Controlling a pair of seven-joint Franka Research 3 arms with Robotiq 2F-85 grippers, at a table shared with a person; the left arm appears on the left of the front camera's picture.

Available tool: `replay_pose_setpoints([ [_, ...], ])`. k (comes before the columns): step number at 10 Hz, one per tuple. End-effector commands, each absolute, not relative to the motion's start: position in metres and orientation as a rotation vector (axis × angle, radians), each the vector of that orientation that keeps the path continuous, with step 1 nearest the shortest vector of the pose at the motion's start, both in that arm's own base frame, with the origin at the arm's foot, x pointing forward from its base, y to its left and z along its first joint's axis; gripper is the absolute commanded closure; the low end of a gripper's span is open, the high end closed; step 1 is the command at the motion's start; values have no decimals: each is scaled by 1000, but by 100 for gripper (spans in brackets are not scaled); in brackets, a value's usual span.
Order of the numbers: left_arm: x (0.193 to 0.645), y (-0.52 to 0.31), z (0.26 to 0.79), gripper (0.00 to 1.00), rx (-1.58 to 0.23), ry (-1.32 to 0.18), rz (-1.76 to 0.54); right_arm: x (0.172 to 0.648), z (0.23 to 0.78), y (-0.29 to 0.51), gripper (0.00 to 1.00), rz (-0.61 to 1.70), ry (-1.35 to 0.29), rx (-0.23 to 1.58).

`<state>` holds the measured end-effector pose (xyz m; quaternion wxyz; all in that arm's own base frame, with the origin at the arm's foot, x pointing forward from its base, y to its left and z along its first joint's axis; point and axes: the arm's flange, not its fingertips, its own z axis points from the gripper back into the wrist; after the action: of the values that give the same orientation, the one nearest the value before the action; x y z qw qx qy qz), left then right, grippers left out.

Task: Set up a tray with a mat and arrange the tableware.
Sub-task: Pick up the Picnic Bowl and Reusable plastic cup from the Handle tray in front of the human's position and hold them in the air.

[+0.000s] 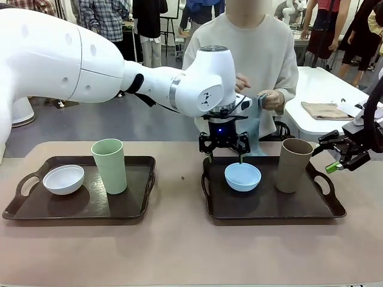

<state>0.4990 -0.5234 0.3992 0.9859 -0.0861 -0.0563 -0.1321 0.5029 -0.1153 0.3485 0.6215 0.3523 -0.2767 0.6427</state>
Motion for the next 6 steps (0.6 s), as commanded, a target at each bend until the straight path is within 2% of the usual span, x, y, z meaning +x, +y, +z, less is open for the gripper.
replay_pose_setpoints([
  [1, 501, -533, 397, 0, -170, -158, -251, 514, 338, -114, 0, 1453, -695, 784],
  [2, 499, -534, 397, 0, -204, -153, -260, 516, 334, -112, 0, 1423, -695, 755],
  [3, 499, -527, 398, 0, -179, -120, -268, 506, 343, -114, 0, 1467, -642, 805],
  [6, 498, -531, 398, 0, -187, -125, -270, 510, 338, -114, 0, 1454, -650, 793],
])
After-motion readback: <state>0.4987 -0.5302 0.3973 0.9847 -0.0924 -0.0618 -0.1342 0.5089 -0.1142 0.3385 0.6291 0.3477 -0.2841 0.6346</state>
